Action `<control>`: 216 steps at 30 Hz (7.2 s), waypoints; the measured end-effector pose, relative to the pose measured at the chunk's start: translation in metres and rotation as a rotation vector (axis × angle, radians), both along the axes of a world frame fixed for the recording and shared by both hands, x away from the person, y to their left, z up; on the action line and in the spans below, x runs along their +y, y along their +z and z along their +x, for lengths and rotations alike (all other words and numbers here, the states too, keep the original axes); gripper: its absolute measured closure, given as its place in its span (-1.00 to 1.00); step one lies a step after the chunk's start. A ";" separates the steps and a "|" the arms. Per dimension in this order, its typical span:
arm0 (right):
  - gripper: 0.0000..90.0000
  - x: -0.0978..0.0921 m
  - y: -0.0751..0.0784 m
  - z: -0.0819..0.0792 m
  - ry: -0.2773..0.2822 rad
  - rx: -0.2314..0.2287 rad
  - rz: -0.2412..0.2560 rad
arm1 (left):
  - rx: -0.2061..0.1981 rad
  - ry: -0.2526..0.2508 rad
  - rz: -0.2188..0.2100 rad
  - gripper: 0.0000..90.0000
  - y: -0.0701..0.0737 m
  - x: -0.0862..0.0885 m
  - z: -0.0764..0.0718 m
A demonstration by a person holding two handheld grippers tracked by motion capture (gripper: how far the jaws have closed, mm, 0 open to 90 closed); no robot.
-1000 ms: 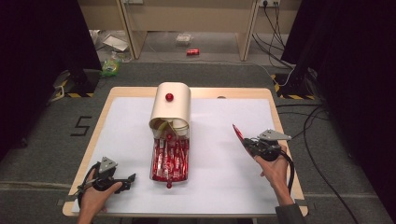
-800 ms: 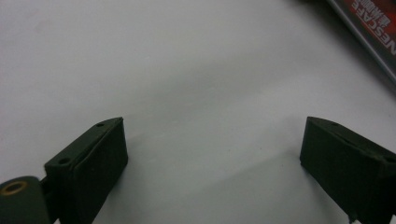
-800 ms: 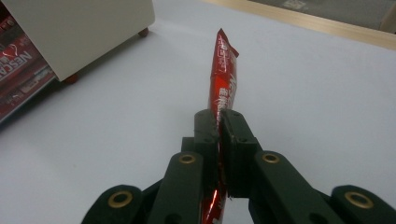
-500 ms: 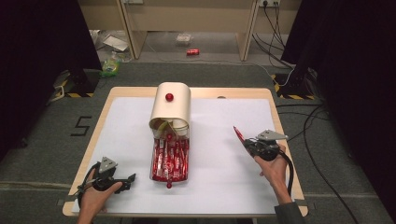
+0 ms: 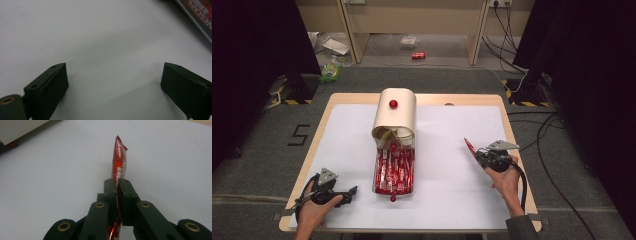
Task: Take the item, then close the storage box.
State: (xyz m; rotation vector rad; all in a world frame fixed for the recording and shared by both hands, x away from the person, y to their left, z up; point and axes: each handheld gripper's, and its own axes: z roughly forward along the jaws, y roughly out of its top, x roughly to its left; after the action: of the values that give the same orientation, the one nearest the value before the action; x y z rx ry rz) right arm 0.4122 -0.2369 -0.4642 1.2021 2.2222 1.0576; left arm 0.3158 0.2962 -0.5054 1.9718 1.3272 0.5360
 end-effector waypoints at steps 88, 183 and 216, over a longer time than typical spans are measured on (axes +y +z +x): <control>-0.04 0.048 0.017 -0.016 0.100 -0.037 0.107 | 0.000 0.000 0.001 -0.85 0.000 0.000 0.000; -0.57 0.152 -0.002 -0.102 0.403 -0.043 0.132 | -0.001 0.001 0.003 -0.86 0.000 0.000 0.000; -0.57 0.187 -0.022 -0.097 0.402 -0.099 0.026 | -0.001 0.002 0.001 -0.85 0.000 0.000 0.000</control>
State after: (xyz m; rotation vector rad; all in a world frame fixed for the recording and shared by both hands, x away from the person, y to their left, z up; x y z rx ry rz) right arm 0.3157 -0.0499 -0.4863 0.7054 2.4340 1.2665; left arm 0.3156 0.2959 -0.5056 1.9708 1.3282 0.5387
